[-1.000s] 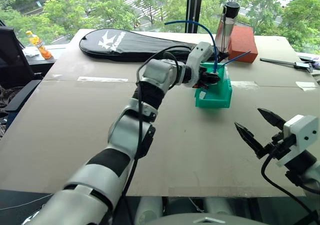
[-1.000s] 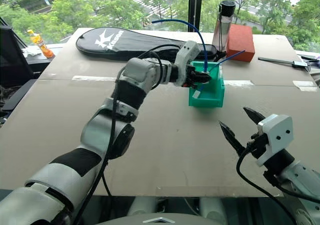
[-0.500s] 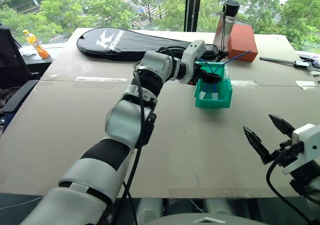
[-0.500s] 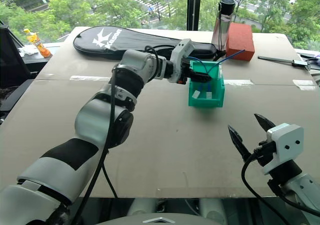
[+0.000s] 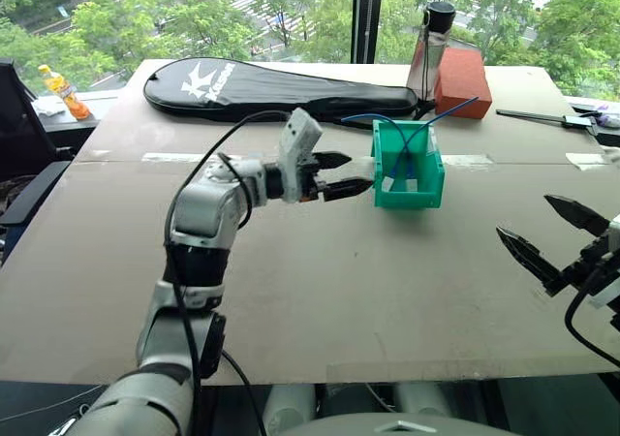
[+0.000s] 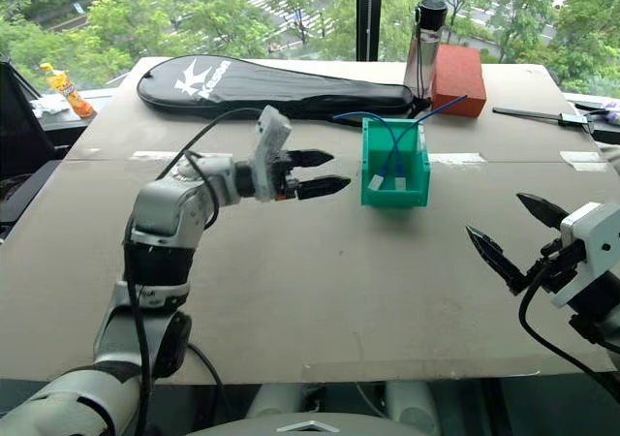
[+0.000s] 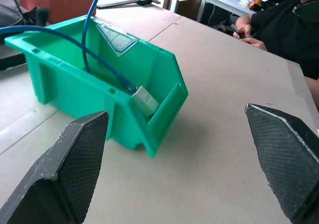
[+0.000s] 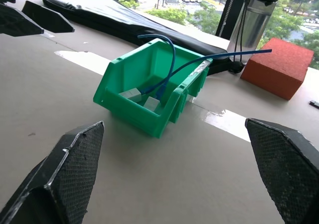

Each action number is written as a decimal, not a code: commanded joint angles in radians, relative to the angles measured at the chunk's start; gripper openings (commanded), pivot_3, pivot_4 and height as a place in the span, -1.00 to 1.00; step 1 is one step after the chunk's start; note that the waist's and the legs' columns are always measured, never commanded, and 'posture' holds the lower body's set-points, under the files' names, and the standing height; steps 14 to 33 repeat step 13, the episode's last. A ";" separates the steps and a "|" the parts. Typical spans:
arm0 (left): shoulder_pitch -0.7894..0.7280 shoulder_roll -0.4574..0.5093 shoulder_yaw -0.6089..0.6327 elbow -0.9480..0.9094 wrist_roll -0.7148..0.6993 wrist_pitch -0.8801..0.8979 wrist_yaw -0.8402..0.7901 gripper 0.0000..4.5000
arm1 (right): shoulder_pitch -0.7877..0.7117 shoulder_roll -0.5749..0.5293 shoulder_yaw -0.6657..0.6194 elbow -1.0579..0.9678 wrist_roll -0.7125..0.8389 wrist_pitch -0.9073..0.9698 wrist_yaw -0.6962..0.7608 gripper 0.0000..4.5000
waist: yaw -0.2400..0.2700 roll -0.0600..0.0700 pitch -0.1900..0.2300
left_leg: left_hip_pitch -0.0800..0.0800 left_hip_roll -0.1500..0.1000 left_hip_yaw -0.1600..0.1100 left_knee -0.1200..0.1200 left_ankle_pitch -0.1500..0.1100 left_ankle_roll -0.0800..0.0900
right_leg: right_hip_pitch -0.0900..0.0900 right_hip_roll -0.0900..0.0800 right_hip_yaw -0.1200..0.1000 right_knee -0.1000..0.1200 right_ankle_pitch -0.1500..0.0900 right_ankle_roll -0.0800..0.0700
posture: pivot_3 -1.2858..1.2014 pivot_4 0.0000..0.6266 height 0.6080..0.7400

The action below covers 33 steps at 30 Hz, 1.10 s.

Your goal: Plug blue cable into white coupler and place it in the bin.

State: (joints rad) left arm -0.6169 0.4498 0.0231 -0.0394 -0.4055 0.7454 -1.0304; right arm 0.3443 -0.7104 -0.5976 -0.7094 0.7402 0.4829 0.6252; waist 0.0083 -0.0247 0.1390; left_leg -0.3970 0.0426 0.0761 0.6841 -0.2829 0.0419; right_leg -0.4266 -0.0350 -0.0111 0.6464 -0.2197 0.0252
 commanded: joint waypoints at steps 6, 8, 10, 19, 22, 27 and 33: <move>0.363 0.143 0.159 -0.122 -0.029 -0.227 -0.059 1.00 | 0.098 -0.042 -0.074 0.053 -0.064 -0.040 0.124 0.99 | 0.005 0.001 0.000 | 0.001 0.000 -0.002 0.000 0.000 0.000 | 0.002 -0.001 -0.001 -0.001 0.000 0.000 | 0.03 -0.52 1.00; 0.452 0.194 0.200 -0.139 -0.034 -0.258 -0.064 1.00 | 0.142 -0.051 -0.100 0.088 -0.083 -0.057 0.177 0.99 | 0.005 0.000 0.000 | 0.001 0.003 -0.001 0.000 0.000 0.000 | 0.002 -0.001 -0.001 -0.002 -0.001 -0.002 | 0.03 -0.52 1.00; 0.507 0.228 0.223 -0.140 -0.038 -0.283 -0.071 1.00 | 0.163 -0.062 -0.115 0.124 -0.095 -0.069 0.220 0.99 | 0.007 0.000 0.000 | 0.001 0.003 -0.001 0.000 0.000 0.000 | 0.002 -0.002 -0.002 -0.002 -0.002 -0.002 | 0.03 -0.52 1.00; 0.569 0.267 0.237 -0.115 -0.038 -0.325 -0.096 1.00 | 0.177 -0.081 -0.122 0.177 -0.119 -0.086 0.270 0.99 | 0.008 0.001 0.000 | 0.002 0.003 -0.001 0.000 0.000 0.000 | 0.003 -0.003 -0.002 -0.002 -0.003 0.000 | 0.03 -0.52 1.00; 0.569 0.267 0.237 -0.115 -0.038 -0.325 -0.096 1.00 | 0.177 -0.081 -0.122 0.177 -0.119 -0.086 0.270 0.99 | 0.008 0.001 0.000 | 0.002 0.003 -0.001 0.000 0.000 0.000 | 0.003 -0.003 -0.002 -0.002 -0.003 0.000 | 0.03 -0.52 1.00; 0.569 0.267 0.237 -0.115 -0.038 -0.325 -0.096 1.00 | 0.177 -0.081 -0.122 0.177 -0.119 -0.086 0.270 0.99 | 0.008 0.001 0.000 | 0.002 0.003 -0.001 0.000 0.000 0.000 | 0.003 -0.003 -0.002 -0.002 -0.003 0.000 | 0.03 -0.52 1.00; 0.569 0.267 0.237 -0.115 -0.038 -0.325 -0.096 1.00 | 0.177 -0.081 -0.122 0.177 -0.119 -0.086 0.270 0.99 | 0.008 0.001 0.000 | 0.002 0.003 -0.001 0.000 0.000 0.000 | 0.003 -0.003 -0.002 -0.002 -0.003 0.000 | 0.03 -0.52 1.00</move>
